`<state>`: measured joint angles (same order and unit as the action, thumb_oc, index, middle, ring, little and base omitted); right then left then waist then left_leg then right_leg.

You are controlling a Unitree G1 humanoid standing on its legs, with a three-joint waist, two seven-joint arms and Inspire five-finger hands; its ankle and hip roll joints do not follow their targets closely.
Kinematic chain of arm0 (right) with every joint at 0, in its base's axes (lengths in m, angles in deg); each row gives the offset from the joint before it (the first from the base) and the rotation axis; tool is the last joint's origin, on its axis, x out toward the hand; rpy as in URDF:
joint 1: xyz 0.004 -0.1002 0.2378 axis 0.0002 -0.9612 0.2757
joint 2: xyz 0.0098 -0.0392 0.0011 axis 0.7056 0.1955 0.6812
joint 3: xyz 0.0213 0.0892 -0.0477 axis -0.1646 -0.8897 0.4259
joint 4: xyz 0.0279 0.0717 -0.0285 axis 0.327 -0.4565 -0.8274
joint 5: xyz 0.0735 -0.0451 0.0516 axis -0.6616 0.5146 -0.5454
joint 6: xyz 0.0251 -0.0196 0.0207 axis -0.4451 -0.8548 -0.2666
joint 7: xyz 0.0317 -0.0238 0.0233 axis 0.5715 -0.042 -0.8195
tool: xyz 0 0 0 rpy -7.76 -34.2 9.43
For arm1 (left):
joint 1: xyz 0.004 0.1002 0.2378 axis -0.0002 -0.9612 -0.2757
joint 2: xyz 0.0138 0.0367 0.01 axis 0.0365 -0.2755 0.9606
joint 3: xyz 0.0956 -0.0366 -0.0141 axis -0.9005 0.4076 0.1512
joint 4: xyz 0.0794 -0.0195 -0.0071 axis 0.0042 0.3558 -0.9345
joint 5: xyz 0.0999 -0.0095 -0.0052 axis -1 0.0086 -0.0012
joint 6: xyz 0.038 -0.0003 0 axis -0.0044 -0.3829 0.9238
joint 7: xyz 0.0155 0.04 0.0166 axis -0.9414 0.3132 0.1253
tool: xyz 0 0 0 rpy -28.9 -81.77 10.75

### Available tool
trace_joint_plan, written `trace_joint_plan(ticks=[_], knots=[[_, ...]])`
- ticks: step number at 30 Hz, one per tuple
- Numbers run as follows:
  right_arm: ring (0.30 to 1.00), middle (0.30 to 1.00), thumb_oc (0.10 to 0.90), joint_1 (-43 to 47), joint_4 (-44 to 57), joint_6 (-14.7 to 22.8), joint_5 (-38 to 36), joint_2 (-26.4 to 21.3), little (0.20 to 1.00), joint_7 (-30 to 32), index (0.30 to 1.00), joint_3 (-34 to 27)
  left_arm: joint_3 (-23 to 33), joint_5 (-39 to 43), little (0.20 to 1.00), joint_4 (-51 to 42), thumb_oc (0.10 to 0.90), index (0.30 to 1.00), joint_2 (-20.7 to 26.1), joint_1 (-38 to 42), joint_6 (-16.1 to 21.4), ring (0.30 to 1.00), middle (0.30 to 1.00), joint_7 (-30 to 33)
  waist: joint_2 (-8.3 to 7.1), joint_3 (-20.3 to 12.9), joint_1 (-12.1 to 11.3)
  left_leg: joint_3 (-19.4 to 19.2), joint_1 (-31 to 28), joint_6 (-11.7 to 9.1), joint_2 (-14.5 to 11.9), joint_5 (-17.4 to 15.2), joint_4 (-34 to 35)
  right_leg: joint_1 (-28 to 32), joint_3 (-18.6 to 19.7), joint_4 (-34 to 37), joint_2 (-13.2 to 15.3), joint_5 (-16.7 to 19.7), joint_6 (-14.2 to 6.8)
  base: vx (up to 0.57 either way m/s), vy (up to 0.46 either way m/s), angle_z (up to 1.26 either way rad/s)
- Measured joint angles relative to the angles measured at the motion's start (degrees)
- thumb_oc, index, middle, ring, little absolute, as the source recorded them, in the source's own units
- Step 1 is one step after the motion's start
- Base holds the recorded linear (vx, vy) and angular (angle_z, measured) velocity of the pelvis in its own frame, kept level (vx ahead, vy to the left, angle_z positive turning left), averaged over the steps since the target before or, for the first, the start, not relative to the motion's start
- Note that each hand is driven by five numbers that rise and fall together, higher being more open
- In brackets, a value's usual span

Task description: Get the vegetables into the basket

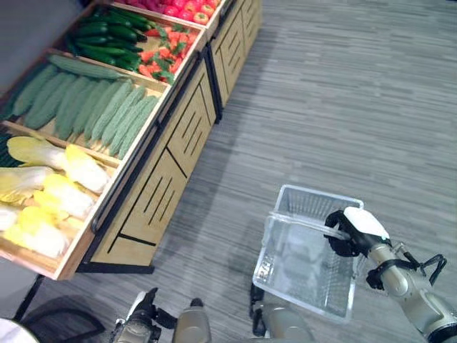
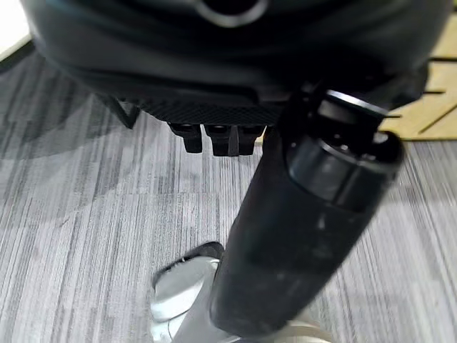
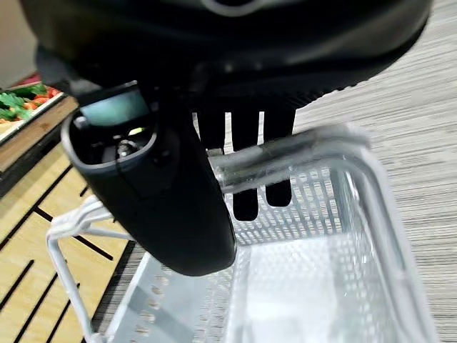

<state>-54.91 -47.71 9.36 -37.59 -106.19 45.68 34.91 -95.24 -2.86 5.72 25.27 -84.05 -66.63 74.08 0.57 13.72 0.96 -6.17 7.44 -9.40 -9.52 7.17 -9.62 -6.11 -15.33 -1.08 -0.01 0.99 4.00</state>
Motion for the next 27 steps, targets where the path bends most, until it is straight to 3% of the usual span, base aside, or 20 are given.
trace_joint_plan(ticks=[2,4,5,6,7,8,9,11,13,17,20,23,24,27], knots=[[0.3,0.3,0.4,-0.82,-0.14,-0.34,0.01,0.48,0.3,0.0,0.3,0.0,0.02,0.0,1.0,-0.19,0.9,1.0,-0.1,0.02,-0.22,1.0,1.0,0.29,-0.26,0.16,-0.17,-3.05,0.64,0.19,0.62,-0.05,4.95,0.07,-1.47,0.53,-0.32,0.14,0.1,0.19,0.016,0.49],[0.3,0.3,0.4,-1.79,-0.24,-0.39,0.02,1.24,0.3,0.21,0.3,-0.35,-0.08,-0.1,1.0,-0.11,0.9,1.0,-0.26,-0.11,-0.65,1.0,1.0,0.59,-0.46,0.26,-0.22,-6.14,1.14,0.47,0.74,0.22,8.46,0.47,-2.72,0.93,-0.65,-0.63,-1.59,0.23,0.053,0.34],[0.3,0.3,0.4,-1.79,-0.72,-0.39,0.08,1.91,0.3,0.28,0.3,-0.49,-0.22,-0.11,1.0,-0.15,0.9,1.0,-0.33,-0.35,-0.7,1.0,1.0,0.69,-0.64,0.41,-0.75,-6.51,1.27,0.74,1.34,0.66,10.13,0.61,-2.64,0.75,-0.95,-1.69,-4.66,0.22,0.086,0.0],[0.3,0.3,0.4,-1.43,-1.3,-0.46,0.08,2.32,0.3,0.35,0.3,-0.59,-0.16,-0.14,1.0,-0.25,0.9,1.0,-0.81,-0.5,-0.75,1.0,1.0,0.74,0.88,0.54,-1.37,-4.99,0.88,1.11,0.17,1.44,11.38,-0.28,-3.26,-2.8,-1.13,-5.37,-7.7,0.14,0.068,-0.32],[0.3,0.3,0.4,-1.48,-1.12,-0.36,0.13,1.93,0.3,0.28,0.3,-0.57,-0.11,-0.26,1.0,-0.36,0.9,1.0,-1.42,-0.75,-0.68,1.0,1.0,1.05,1.21,0.84,-2.27,-3.58,0.8,0.49,-2.26,1.7,11.58,-2.93,-3.29,-9.71,-0.99,-8.29,-1.9,0.18,0.151,-0.29],[0.3,0.3,0.4,-1.82,-0.4,-0.47,0.16,1.99,0.3,0.48,0.3,-0.62,0.02,-1.15,1.0,-0.62,0.9,1.0,-1.12,-1.56,-1.35,1.0,1.0,1.31,1.04,1.08,-1.6,-4.79,0.15,0.43,-5.0,2.21,11.57,-2.66,-2.91,-11.07,-1.96,-8.3,1.84,0.13,0.12,-0.26],[0.3,0.3,0.4,-1.71,-0.5,-0.9,0.2,2.53,0.3,0.54,0.3,-0.62,0.02,-1.21,1.0,-0.72,0.9,1.0,-0.91,-1.75,-1.44,1.0,1.0,1.27,0.74,1.05,-1.73,-5.41,0.3,0.74,-5.17,2.14,11.43,-2.35,-2.45,-10.17,-2.49,-8.07,0.84,0.24,0.24,-0.2],[0.3,0.3,0.4,-1.83,-0.35,-0.94,0.2,3.17,0.3,0.81,0.3,-0.85,0.11,-1.29,1.0,-0.51,0.9,1.0,-0.5,-1.49,-1.33,1.0,1.0,1.33,-0.71,1.56,-1.58,-6.62,0.35,1.76,-1.59,2.16,11.38,-0.45,-1.56,-5.83,-2.49,-6.26,-1.96,0.16,0.179,-0.22],[0.3,0.3,0.4,-2.65,-0.36,-1.07,0.21,3.15,0.3,0.8,0.3,-0.83,0.04,-2.25,1.0,-0.3,0.9,1.0,-0.64,-1.51,-1.27,1.0,1.0,1.28,-1.03,1.45,-1.5,-7.45,-0.65,3.0,0.29,1.93,11.35,1.1,-1.2,-4.31,-3.01,-4.82,-0.13,0.09,0.13,-0.12],[0.3,0.3,0.4,-2.49,-0.5,-1.14,0.25,3.87,0.3,0.79,0.3,-0.67,0.07,-2.29,1.0,-0.25,0.9,1.0,-0.55,-1.28,-1.25,1.0,1.0,1.32,-1.44,1.4,-1.74,-8.8,-0.61,4.11,0.51,1.23,11.24,1.86,-0.16,-3.88,-2.86,-4.77,-0.07,0.08,0.17,-0.16],[0.3,0.3,0.4,-1.73,-0.64,-1.58,0.54,4.07,0.3,0.78,0.3,-0.55,0.03,-2.33,1.0,-0.2,0.9,1.0,-0.41,-1.02,-1.27,1.0,1.0,1.26,-1.96,0.66,-1.85,-9.87,-1.09,6.36,2.41,-0.26,12.12,1.85,1.17,-4.14,-0.62,-4.89,-1.36,0.06,0.142,-0.14],[0.3,0.3,0.4,-1.61,-0.63,-1.52,1.49,4.41,0.3,0.79,0.3,-0.26,-0.03,-2.31,1.0,-0.24,0.9,1.0,0.19,-0.97,-1.21,1.0,1.0,1.29,-2.69,0.01,-1.9,-10.35,-2.3,8.37,4.81,-1.36,12.7,1.5,3.15,-6.16,1.93,-5.71,-3.68,0.04,0.086,0.04],[0.3,0.3,0.4,-1.33,-0.6,-1.32,1.51,4.41,0.3,0.79,0.3,0.66,-0.31,-2.3,1.0,-0.72,0.9,1.0,1.08,-0.7,-1.07,1.0,1.0,1.32,-3.11,-0.53,-1.93,-10.08,-2.34,9.3,5.88,-1.91,12.74,0.82,5.4,-7.95,3.21,-6.35,-5.1,0.04,0.073,0.19],[0.3,0.3,0.4,-1.31,-0.56,-0.69,1.65,4.79,0.3,0.78,0.3,1.95,-0.99,-2.31,1.0,-1.41,0.9,1.0,2.84,-0.03,-0.86,1.0,1.0,1.63,-4.1,-1.21,-3.01,-9.48,-2.28,10.12,6.78,-2.44,12.6,1.06,8.19,-8.08,4.41,-7.08,-7.33,0.04,0.064,0.14]])
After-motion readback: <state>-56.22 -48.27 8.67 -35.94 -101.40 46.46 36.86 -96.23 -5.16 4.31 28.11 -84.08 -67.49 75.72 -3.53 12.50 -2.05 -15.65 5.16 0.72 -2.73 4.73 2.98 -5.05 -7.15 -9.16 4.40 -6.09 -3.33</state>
